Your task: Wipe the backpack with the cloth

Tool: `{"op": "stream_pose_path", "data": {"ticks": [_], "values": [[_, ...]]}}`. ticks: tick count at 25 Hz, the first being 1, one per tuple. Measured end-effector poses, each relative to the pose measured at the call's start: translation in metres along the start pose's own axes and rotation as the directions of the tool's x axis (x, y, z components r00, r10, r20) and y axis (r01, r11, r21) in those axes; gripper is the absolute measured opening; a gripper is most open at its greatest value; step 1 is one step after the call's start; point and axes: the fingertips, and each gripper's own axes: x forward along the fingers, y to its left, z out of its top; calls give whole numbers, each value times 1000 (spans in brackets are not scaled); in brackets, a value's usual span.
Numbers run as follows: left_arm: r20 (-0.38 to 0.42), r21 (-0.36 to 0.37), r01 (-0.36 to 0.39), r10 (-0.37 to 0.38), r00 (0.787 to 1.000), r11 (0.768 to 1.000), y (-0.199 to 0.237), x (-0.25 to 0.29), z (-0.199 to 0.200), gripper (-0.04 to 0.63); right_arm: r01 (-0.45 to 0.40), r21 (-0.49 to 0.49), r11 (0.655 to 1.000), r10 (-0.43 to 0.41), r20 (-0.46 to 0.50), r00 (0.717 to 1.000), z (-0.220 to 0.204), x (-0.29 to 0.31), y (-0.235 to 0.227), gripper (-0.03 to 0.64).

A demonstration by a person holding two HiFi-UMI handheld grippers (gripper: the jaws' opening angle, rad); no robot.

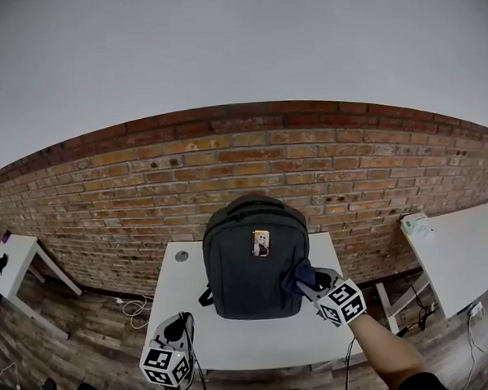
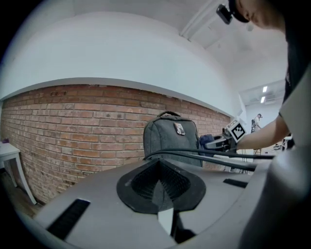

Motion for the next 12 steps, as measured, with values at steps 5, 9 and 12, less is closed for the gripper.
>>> {"op": "stream_pose_path", "data": {"ticks": [5,9,12], "values": [[2,-10,26,-26,1000,1000,4,2,-4,-5,59,-60,996,-51,124,991,88,-5,-18,117],[2,-19,47,-47,999,999,6,4,-5,-5,125,-81,989,-109,179,978,155,3,-40,117],[4,-5,64,-64,998,998,4,5,-3,-4,161,-81,984,-142,203,969,191,7,-52,117]]}}
